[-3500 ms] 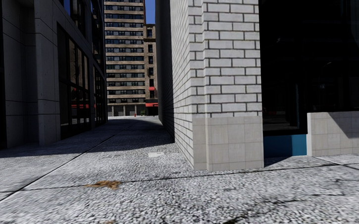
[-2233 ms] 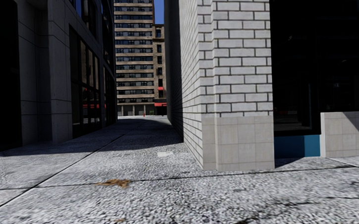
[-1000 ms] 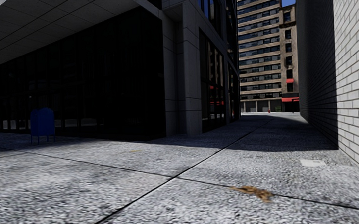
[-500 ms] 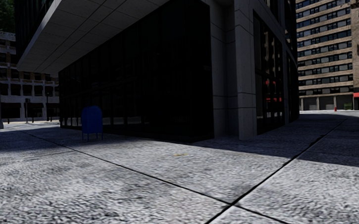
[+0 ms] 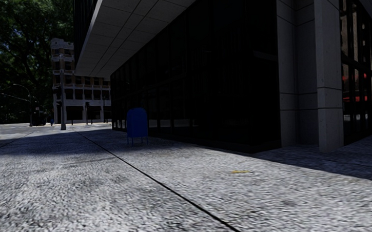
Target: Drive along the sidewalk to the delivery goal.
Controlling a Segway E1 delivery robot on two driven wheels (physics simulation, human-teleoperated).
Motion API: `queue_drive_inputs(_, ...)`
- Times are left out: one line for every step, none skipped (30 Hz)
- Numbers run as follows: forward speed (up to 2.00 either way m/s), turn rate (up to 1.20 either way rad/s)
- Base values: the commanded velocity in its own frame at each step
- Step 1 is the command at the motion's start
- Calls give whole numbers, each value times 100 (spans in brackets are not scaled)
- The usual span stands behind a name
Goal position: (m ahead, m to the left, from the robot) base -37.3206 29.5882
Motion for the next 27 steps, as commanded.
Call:
queue_drive_inputs(169,48)
queue_drive_inputs(169,48)
queue_drive_inputs(170,48)
queue_drive_inputs(200,48)
queue_drive_inputs(200,48)
queue_drive_inputs(200,48)
queue_drive_inputs(200,48)
queue_drive_inputs(200,47)
queue_drive_inputs(200,43)
queue_drive_inputs(200,36)
queue_drive_inputs(200,36)
queue_drive_inputs(200,34)
queue_drive_inputs(200,33)
queue_drive_inputs(200,33)
queue_drive_inputs(200,33)
queue_drive_inputs(200,33)
queue_drive_inputs(200,33)
queue_drive_inputs(200,33)
queue_drive_inputs(200,33)
queue_drive_inputs(198,33)
queue_drive_inputs(194,33)
queue_drive_inputs(193,33)
queue_drive_inputs(193,33)
queue_drive_inputs(192,33)
queue_drive_inputs(192,33)
queue_drive_inputs(192,33)
queue_drive_inputs(192,33)
